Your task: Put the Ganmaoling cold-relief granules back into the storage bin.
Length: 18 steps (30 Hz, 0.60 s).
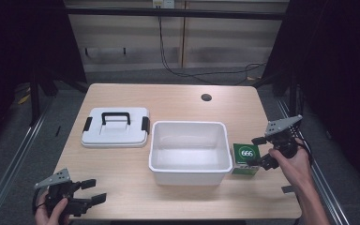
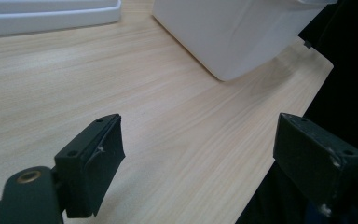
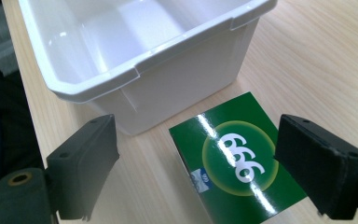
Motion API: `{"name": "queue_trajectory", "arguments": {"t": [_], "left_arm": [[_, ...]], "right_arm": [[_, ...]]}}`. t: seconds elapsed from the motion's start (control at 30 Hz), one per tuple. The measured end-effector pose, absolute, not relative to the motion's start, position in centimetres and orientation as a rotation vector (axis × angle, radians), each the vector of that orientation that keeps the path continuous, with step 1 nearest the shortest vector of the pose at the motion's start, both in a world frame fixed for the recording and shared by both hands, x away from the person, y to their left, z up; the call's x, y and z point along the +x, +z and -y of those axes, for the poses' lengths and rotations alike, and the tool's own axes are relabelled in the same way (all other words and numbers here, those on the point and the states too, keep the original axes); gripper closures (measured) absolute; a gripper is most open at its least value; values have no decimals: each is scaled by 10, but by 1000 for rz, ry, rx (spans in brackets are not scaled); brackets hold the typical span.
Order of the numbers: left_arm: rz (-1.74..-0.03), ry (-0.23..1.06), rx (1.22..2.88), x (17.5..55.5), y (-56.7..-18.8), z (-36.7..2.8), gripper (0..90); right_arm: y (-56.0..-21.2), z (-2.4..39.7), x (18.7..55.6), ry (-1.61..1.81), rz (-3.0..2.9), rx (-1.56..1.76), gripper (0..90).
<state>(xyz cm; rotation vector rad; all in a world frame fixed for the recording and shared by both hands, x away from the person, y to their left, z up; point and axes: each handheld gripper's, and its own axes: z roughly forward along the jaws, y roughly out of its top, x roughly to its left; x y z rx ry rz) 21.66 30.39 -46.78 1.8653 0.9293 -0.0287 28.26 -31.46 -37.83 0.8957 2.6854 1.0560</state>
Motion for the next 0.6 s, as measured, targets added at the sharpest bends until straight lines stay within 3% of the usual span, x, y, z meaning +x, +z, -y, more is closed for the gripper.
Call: {"name": "queue_trajectory", "arguments": {"t": [0.6], "left_arm": [[-926,-32,1871,217,-468,-303,160]], "right_arm": [[-386,291,301,767,-2933,641,94]]}}
